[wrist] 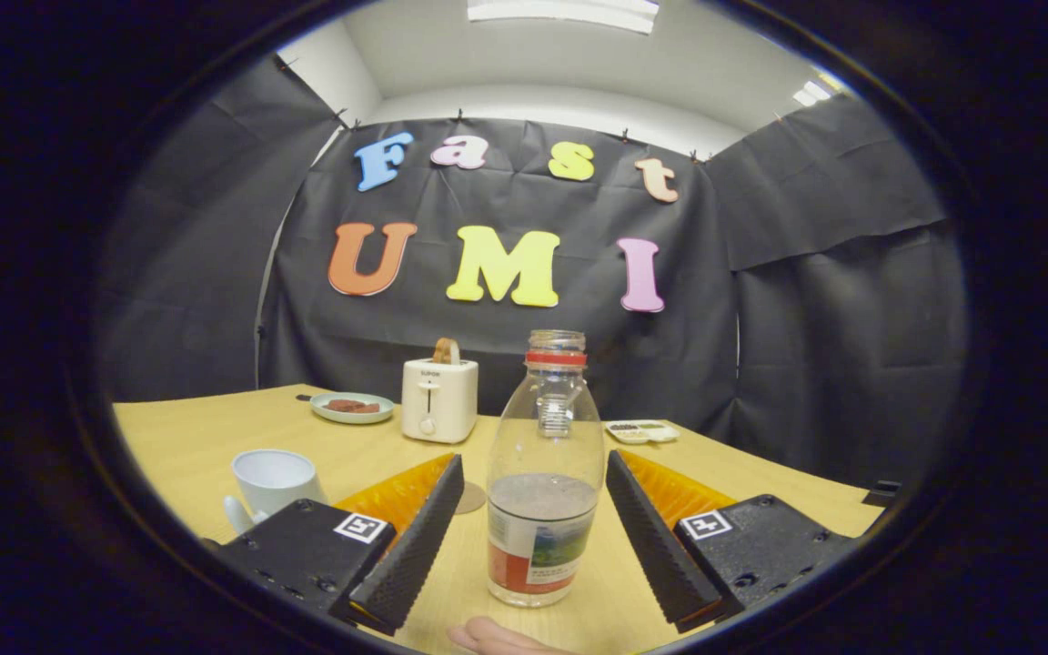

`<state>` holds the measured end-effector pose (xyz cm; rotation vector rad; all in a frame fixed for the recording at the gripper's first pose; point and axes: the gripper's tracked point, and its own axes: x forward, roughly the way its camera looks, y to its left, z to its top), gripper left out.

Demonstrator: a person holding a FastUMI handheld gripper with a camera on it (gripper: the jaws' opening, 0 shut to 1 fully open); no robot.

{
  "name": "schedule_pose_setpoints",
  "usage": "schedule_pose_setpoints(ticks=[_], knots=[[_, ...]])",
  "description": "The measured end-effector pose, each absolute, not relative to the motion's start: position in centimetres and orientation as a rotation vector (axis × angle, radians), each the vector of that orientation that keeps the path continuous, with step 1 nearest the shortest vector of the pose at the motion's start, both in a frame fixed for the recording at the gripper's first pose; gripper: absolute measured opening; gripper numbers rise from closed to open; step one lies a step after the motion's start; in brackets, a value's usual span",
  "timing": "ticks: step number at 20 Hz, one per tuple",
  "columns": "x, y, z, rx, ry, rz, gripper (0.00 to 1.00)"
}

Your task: Take the bottle from table, then pour the juice into the cup, finally place the bottle on the coaster

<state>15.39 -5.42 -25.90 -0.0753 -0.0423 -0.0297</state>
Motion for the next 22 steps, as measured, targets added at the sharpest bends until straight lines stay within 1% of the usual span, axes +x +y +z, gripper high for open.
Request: schedule_pose_setpoints(ticks=[5,9,11,15,18,22], knots=[[17.0,-7.0,-28.2,-0.08,0.018,-0.078,1.0],[17.9,-7.2,-28.0,-0.051,0.034,-0.066,1.0],[17.9,-7.4,-27.9,-0.04,0.061,-0.066,0.82],[16.5,-6.9,-24.5,-0.139,-0.012,-0.046,0.79],[15.4,-6.4,-22.2,-0.261,-0.051,-0.049,0.79],[15.2,-6.3,-21.1,-0.411,-0.023,-0.073,0.79]])
